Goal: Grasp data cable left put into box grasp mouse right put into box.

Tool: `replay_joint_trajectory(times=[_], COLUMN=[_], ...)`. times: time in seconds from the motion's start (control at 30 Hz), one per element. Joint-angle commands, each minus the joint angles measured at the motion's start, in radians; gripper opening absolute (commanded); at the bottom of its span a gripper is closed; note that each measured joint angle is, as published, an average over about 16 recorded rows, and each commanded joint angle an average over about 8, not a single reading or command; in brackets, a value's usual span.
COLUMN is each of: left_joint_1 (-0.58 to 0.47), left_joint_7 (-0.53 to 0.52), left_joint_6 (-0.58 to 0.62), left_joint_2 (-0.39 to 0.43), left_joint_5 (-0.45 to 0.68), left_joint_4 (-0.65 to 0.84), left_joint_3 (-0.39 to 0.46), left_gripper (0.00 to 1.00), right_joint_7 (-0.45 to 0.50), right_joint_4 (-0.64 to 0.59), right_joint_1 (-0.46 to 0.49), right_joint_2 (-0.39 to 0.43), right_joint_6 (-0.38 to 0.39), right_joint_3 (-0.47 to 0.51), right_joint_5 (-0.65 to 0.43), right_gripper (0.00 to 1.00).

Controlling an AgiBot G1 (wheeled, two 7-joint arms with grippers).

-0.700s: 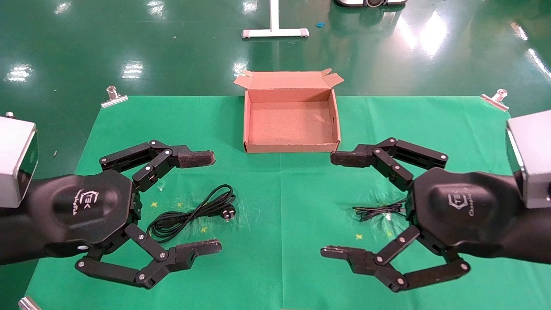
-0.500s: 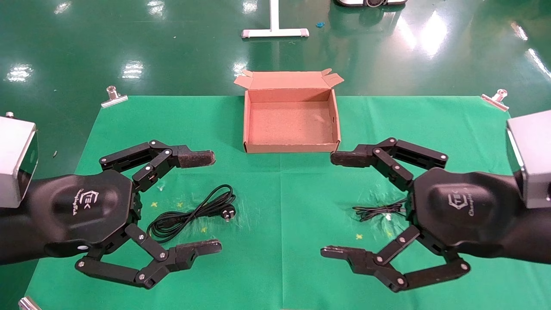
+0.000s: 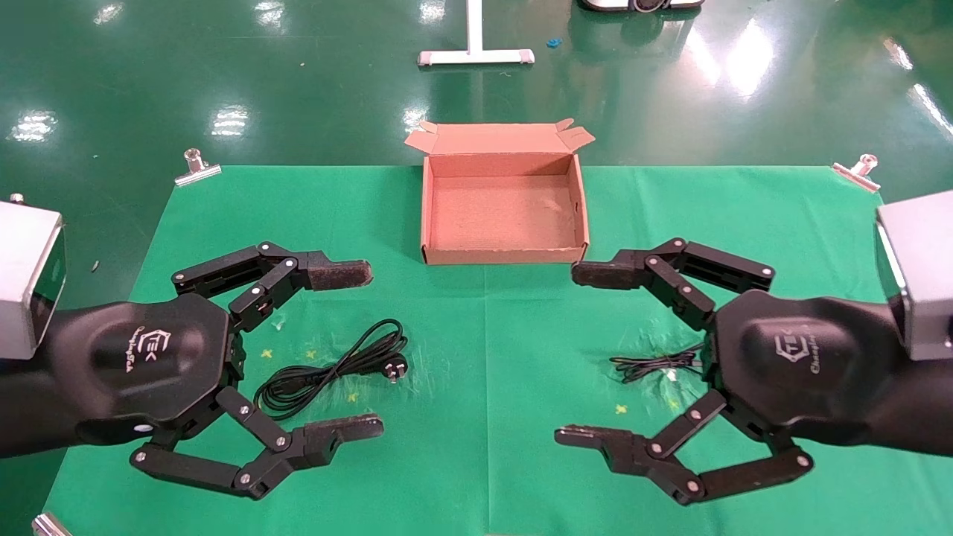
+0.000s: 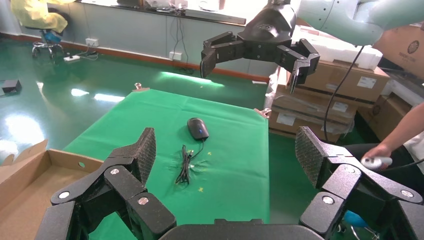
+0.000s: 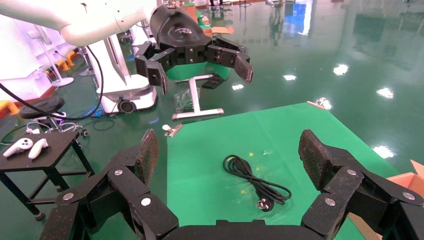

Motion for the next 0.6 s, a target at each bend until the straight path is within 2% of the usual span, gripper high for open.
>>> replay_joint_trajectory(times=[0.03,0.5,0.6], left_joint_1=[0.0,0.0,-0.006], left_joint_7=[0.0,0.001,0.002], left_joint_6=[0.0,0.0,0.001], left_joint_2=[0.0,-0.001,-0.01], left_joint_5=[0.0,0.001,0.031], left_joint_4=[0.0,-0.001,-0.012], left_joint_3=[0.0,0.0,0.009], left_gripper=[1.0,1.0,1.0], right_joint_7=[0.0,-0.001,-0.014], right_joint_4=[0.0,0.001,0.01], right_joint_1=[0.0,0.0,0.003], right_joint_2=[0.0,0.001,0.013], right_joint_6=[0.0,0.0,0.002], right_joint_3=[0.0,0.0,-0.005], right_joint_5=[0.0,-0.002,-0.035], right_gripper=[1.0,1.0,1.0])
